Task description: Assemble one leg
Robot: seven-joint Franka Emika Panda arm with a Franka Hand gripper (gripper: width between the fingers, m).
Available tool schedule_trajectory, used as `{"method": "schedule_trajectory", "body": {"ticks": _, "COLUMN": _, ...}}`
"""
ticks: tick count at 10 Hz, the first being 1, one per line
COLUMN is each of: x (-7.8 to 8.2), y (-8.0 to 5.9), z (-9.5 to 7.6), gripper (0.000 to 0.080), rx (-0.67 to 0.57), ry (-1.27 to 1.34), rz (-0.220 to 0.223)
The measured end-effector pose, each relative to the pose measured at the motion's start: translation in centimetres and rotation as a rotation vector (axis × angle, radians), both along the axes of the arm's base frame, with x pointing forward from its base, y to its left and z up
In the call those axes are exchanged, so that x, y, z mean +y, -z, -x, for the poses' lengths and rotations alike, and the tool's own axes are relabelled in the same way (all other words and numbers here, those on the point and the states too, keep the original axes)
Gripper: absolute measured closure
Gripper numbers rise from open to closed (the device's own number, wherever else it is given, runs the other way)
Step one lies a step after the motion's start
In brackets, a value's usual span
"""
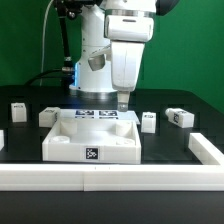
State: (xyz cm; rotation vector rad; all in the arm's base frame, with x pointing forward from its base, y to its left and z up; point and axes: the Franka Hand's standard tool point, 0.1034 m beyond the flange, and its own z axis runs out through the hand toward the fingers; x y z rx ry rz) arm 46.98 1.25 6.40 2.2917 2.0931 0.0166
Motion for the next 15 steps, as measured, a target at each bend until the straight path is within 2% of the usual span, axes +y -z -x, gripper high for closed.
{"method": "schedule_trajectory", "body": {"ticks": 1, "x": -0.7, "y": 0.7, "z": 1.4, "gripper": 0.0150, "rx": 0.003, "ry": -0.018, "rz": -0.004}}
{"method": "schedule_trajectory", "body": {"ticks": 3, "x": -2.1, "y": 1.8, "z": 2.5, "gripper": 0.0150, "rx": -0.016, "ry": -0.022, "rz": -0.016}}
{"method": "schedule_trajectory", "body": {"ticks": 7, "x": -2.8, "y": 5.4, "z": 4.2, "gripper": 0.0150, "rx": 0.020, "ry": 0.010, "rz": -0.037}}
{"method": "schedule_trajectory", "body": {"ticks": 10, "x": -2.6, "y": 5.7, "z": 4.4, "gripper": 0.0150, "rx": 0.029, "ry": 0.028, "rz": -0.039}}
{"method": "schedule_trajectory", "body": {"ticks": 11, "x": -2.6, "y": 5.7, "z": 4.4, "gripper": 0.0244, "rx": 0.029, "ry": 0.029, "rz": -0.039}}
{"method": "schedule_trajectory", "body": {"ticks": 12, "x": -2.6, "y": 5.7, "z": 4.4, "gripper": 0.0244, "rx": 0.029, "ry": 0.030, "rz": -0.039}}
{"method": "schedule_trajectory", "body": {"ticks": 13, "x": -2.6, "y": 5.7, "z": 4.4, "gripper": 0.0443, "rx": 0.029, "ry": 0.030, "rz": -0.039}}
{"method": "schedule_trajectory", "body": {"ticks": 14, "x": -2.6, "y": 5.8, "z": 4.5, "gripper": 0.0443, "rx": 0.029, "ry": 0.030, "rz": -0.039}}
{"method": "schedule_trajectory", "body": {"ticks": 15, "x": -2.6, "y": 5.8, "z": 4.5, "gripper": 0.0621, "rx": 0.029, "ry": 0.030, "rz": -0.039}}
